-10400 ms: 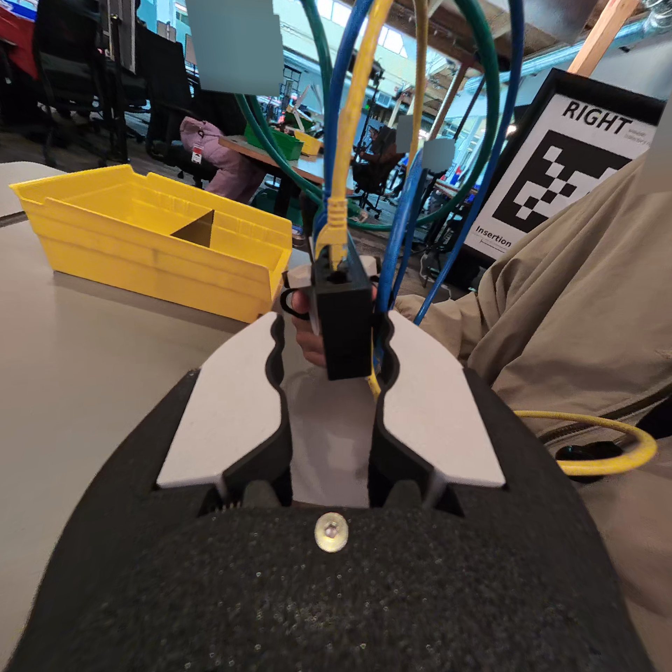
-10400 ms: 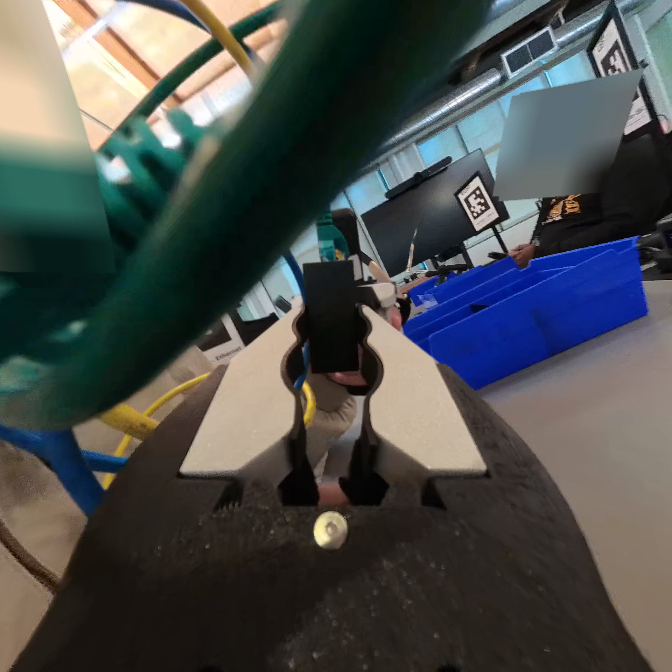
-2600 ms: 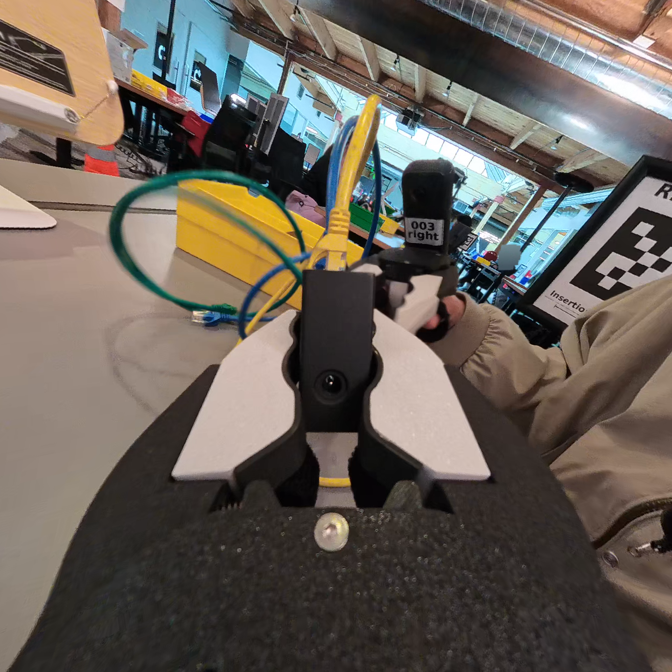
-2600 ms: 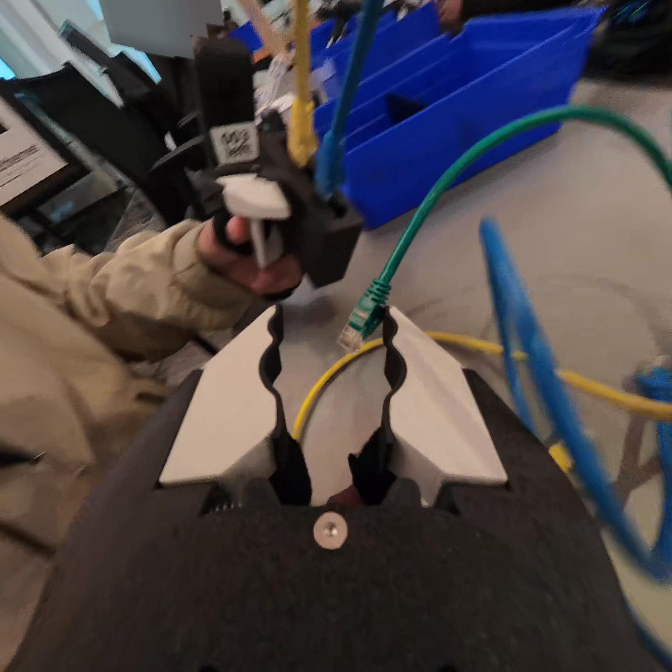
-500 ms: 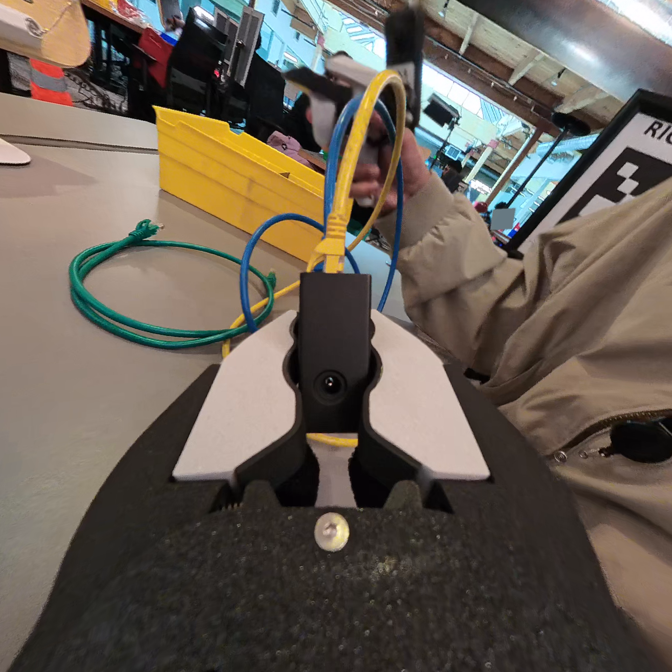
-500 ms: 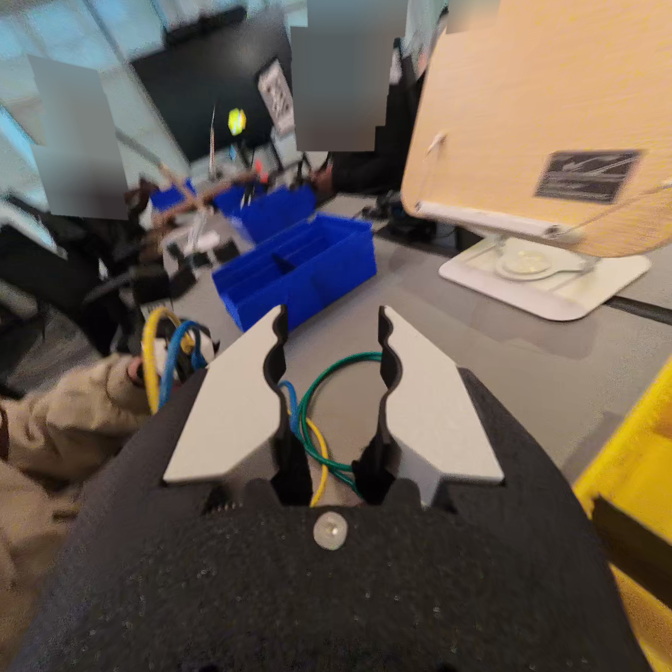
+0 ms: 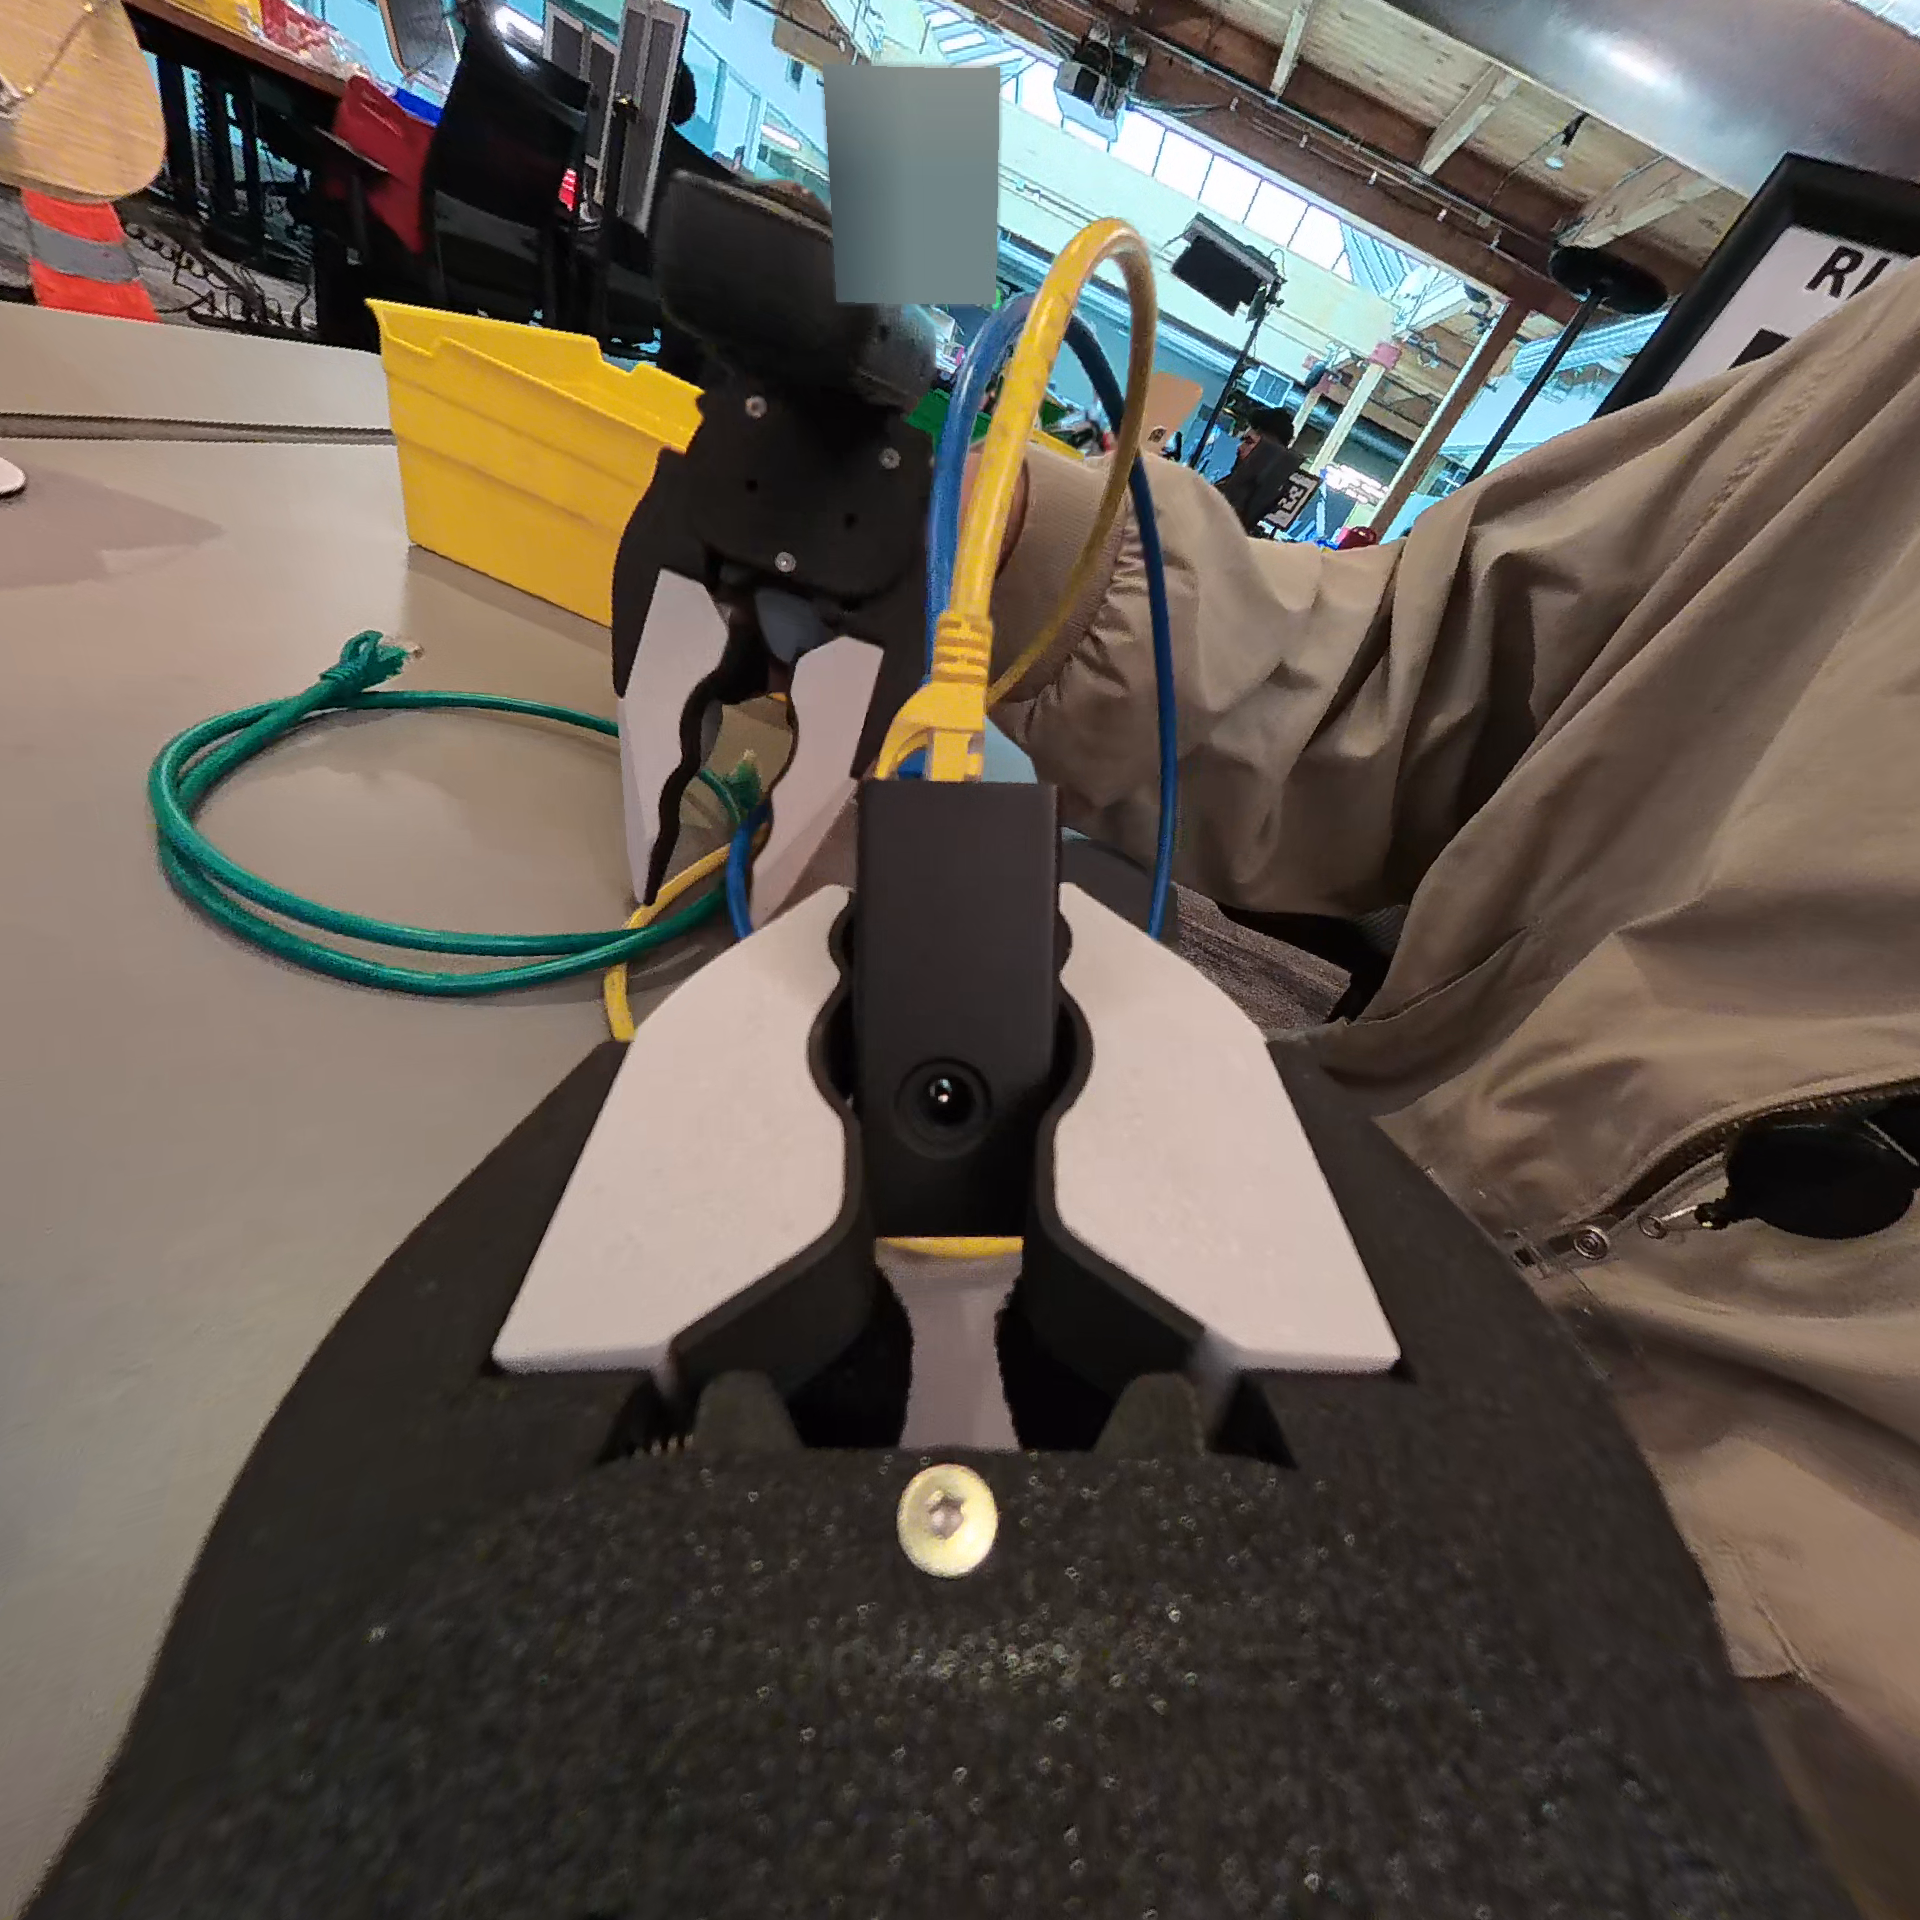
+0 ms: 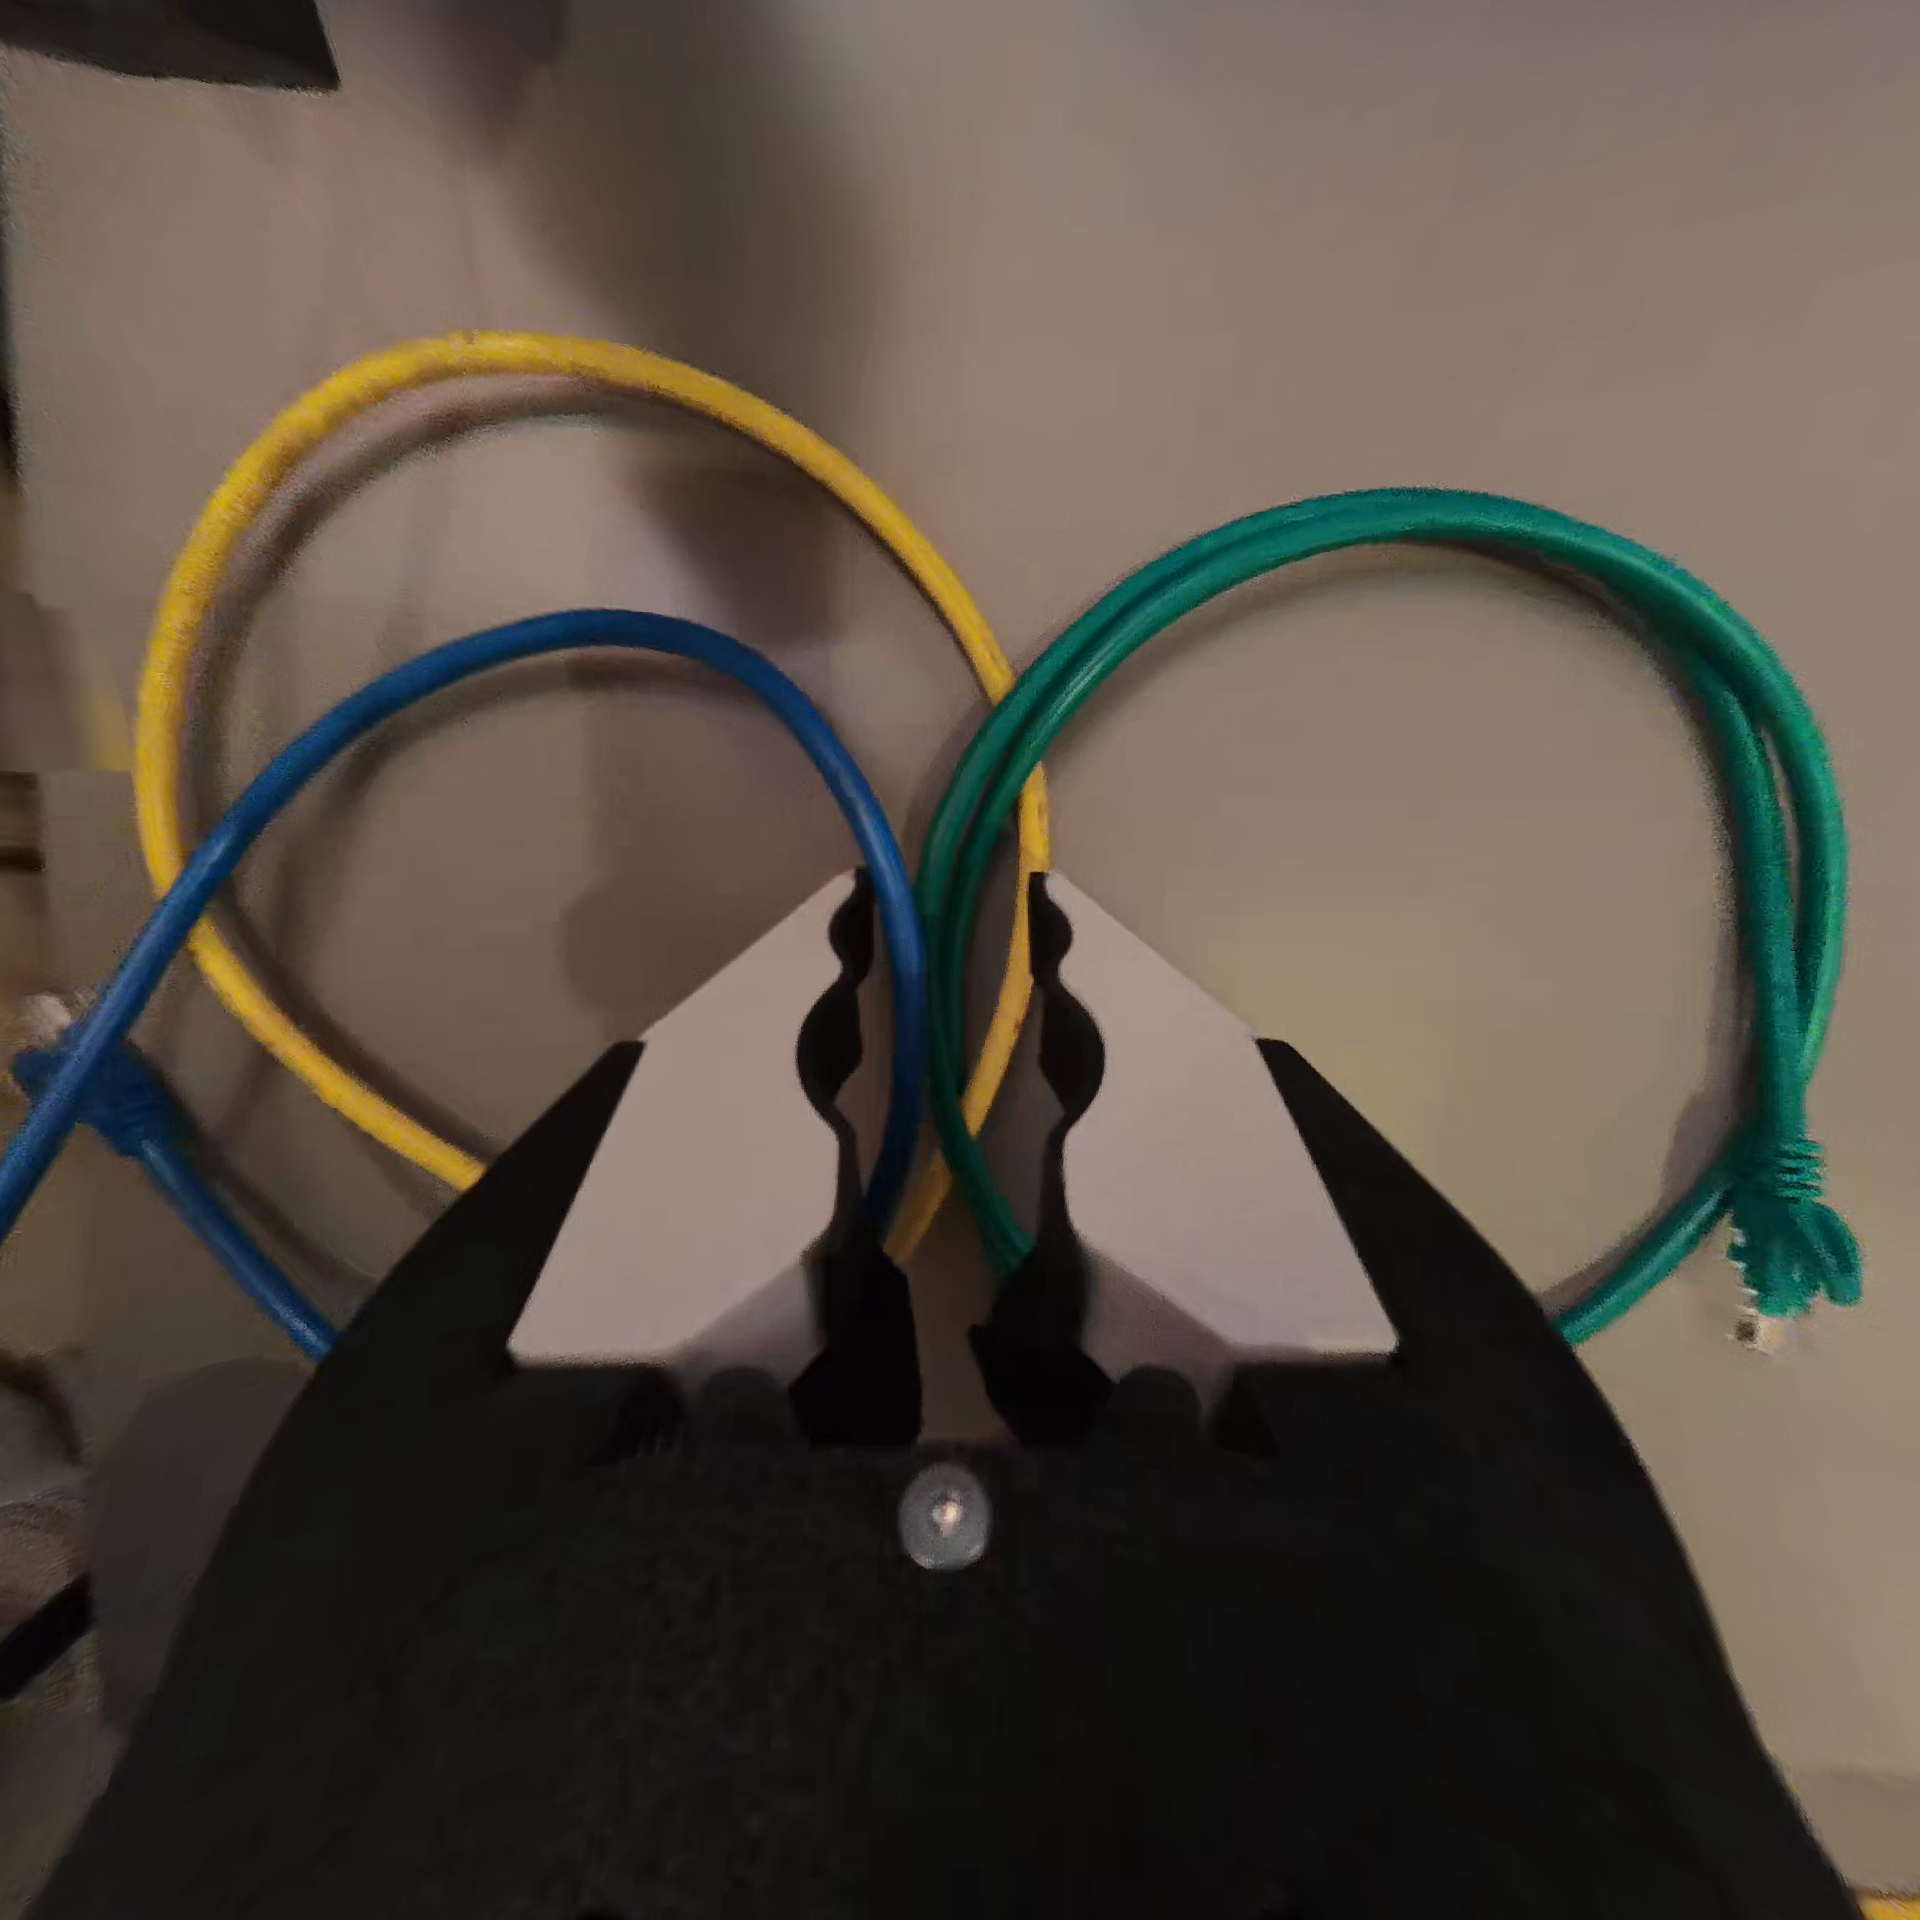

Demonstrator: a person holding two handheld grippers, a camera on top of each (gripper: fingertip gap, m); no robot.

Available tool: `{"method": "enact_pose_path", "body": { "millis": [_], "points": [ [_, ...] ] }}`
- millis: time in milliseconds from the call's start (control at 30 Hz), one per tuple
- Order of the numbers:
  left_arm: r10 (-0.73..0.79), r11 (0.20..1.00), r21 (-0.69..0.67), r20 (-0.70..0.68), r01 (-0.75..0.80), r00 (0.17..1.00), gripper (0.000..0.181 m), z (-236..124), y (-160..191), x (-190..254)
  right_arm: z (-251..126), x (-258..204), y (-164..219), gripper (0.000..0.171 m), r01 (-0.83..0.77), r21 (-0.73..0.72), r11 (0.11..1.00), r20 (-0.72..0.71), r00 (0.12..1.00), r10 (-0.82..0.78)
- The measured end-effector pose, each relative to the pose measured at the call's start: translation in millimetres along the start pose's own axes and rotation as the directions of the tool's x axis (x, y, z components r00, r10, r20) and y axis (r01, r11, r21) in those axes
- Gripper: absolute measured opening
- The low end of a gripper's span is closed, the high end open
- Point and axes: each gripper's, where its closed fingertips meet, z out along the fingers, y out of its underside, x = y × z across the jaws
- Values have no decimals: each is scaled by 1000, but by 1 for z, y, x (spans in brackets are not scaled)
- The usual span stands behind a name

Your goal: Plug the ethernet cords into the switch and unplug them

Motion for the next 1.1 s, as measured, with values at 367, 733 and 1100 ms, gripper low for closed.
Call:
{"method": "enact_pose_path", "body": {
  "millis": [367, 733, 1100],
  "points": [
    [-9, 1000, -6, 34, 10, 999, 30, -1, 2, -6, -26, 22, -43, 4, -263, 405, 876, 64, 964, 259],
    [-40, 999, 25, 95, 38, 995, 30, -7, -1, -20, -65, 48, -28, 28, -484, 534, 694, 123, 856, 502],
    [-58, 998, 39, 75, 55, 996, 30, -10, -3, -19, -89, 75, -26, 43, -331, 490, 807, -38, 916, 399]
  ]
}}
